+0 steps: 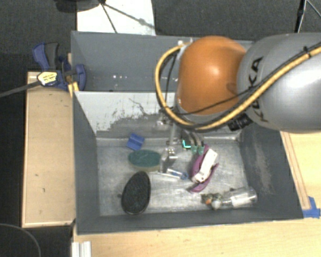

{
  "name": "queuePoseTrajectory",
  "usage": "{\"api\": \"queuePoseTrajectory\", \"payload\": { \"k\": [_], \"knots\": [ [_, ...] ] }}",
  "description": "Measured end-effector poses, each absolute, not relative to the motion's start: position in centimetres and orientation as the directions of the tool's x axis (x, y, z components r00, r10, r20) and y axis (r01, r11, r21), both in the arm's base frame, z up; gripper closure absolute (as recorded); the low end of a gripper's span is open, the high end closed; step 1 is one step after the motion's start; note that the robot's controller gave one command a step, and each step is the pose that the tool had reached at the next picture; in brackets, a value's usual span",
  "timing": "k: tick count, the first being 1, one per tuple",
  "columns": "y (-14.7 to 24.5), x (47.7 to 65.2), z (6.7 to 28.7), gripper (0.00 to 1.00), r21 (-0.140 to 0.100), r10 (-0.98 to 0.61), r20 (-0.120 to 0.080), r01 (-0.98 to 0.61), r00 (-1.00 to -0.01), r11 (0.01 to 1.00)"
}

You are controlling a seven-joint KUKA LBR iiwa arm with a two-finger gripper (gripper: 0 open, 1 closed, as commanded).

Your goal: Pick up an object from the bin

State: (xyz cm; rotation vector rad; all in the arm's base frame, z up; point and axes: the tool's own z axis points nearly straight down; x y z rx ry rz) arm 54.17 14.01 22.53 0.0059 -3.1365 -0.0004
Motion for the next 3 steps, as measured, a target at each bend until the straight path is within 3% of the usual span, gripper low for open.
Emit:
{"api": "queuePoseTrajectory", "payload": {
  "k": [1,2,3],
  "knots": [
    [14.6,56.2,7.3,0.0,0.001,-0.356,-0.001,-0.356,-0.935,0.935],
    [14.6,56.4,7.6,1.0,0.001,-0.349,-0.007,-0.349,-0.937,0.937],
    [16.1,56.2,23.2,1.0,0.0,-0.335,-0.01,-0.335,-0.942,0.942]
  ]
}}
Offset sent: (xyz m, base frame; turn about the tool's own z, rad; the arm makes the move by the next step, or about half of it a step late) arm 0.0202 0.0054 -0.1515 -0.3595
